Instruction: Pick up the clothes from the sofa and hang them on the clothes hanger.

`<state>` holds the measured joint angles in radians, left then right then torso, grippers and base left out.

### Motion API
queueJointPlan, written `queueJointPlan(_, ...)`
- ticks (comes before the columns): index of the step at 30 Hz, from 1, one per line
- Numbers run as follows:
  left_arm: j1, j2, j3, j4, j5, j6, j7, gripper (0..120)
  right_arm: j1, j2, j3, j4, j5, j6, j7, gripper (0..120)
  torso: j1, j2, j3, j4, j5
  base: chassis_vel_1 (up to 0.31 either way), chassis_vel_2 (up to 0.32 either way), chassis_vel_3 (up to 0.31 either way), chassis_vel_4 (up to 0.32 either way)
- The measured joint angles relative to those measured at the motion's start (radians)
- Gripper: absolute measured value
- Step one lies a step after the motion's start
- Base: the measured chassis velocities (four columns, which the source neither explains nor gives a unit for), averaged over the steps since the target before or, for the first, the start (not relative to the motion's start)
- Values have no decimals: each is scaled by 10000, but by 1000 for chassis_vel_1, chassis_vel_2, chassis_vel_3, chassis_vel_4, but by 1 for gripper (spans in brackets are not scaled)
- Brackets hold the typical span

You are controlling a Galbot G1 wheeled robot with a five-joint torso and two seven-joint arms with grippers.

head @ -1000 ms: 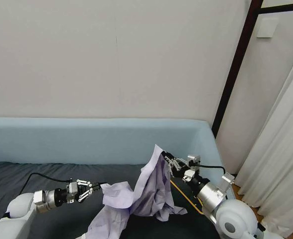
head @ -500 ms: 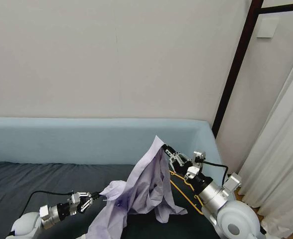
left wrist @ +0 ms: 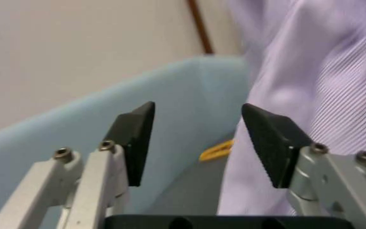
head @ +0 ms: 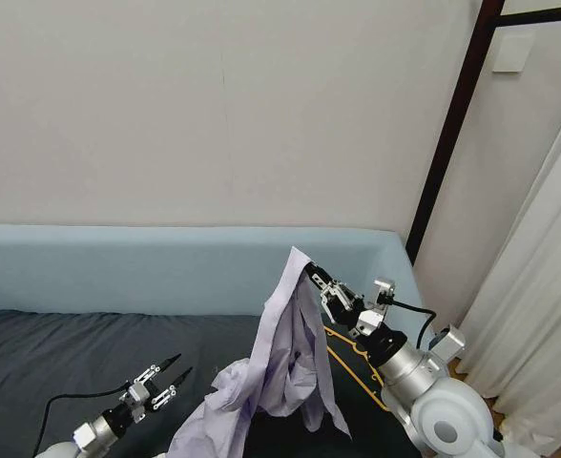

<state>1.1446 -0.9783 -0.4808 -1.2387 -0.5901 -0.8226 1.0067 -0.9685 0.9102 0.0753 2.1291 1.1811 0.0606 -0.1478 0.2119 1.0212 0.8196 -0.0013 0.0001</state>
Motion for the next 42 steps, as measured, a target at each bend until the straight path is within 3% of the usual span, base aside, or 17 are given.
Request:
queueJointPlan(7, 644, -81, 71, -1456, -255, -72, 992, 90, 174, 57, -145, -391, -197, -35, -6, 0, 0, -1, 0, 2, -2, 0, 0, 0, 0)
queueJointPlan(14, 680, -381, 347, -1944, 113, -67, 958, 100, 337, 103, -194, -670, -269, -56, -13, 0, 0, -1, 0, 0, -1, 0, 0, 0, 0)
queueJointPlan(20, 512, -909, 678, -1930, 1901, -41, -764, 100, 435, 185, -222, -777, -274, -66, -23, 0, 0, -1, 0, 2, -3, 0, 0, 0, 0)
queueJointPlan(23, 473, -1394, 1138, -1960, 3514, -27, -3194, 100, 481, 199, -240, -818, -287, -82, -62, 0, 0, -1, 1, 0, -3, 0, 0, 0, 0)
queueJointPlan(24, 473, -1394, 1138, -1960, 3514, -27, -3194, 100, 481, 199, -240, -818, -287, -82, -62, 0, 0, -1, 1, 0, -3, 0, 0, 0, 0)
queueJointPlan(28, 850, -1844, 1487, -2379, 5185, -16, -6075, 100, 478, 244, -231, -851, -331, -95, -84, 0, -1, -1, 1, 2, -2, 0, 0, 0, 0)
queueJointPlan(29, 850, -1844, 1487, -2379, 5185, -16, -6075, 100, 478, 244, -231, -851, -331, -95, -84, 0, -1, -1, 1, 2, -2, 0, 0, 0, 0)
queueJointPlan(32, 1245, -2144, 1562, -2686, 6994, -5, -8928, 100, 449, 287, -215, -853, -367, -103, -117, 0, -1, 0, 1, 2, -2, 0, 0, 0, 0)
queueJointPlan(34, 1478, -2297, 1532, -2869, 7907, 24, -10185, 100, 434, 294, -205, -856, -382, -112, -142, 0, -1, -1, 1, 2, -2, 0, 0, 0, 0)
queueJointPlan(42, 1753, -2377, 1378, -3272, 8971, 228, -11859, 100, 403, 335, -194, -858, -419, -130, -158, 0, -1, 0, 1, 1, -2, 0, 0, 0, 0)
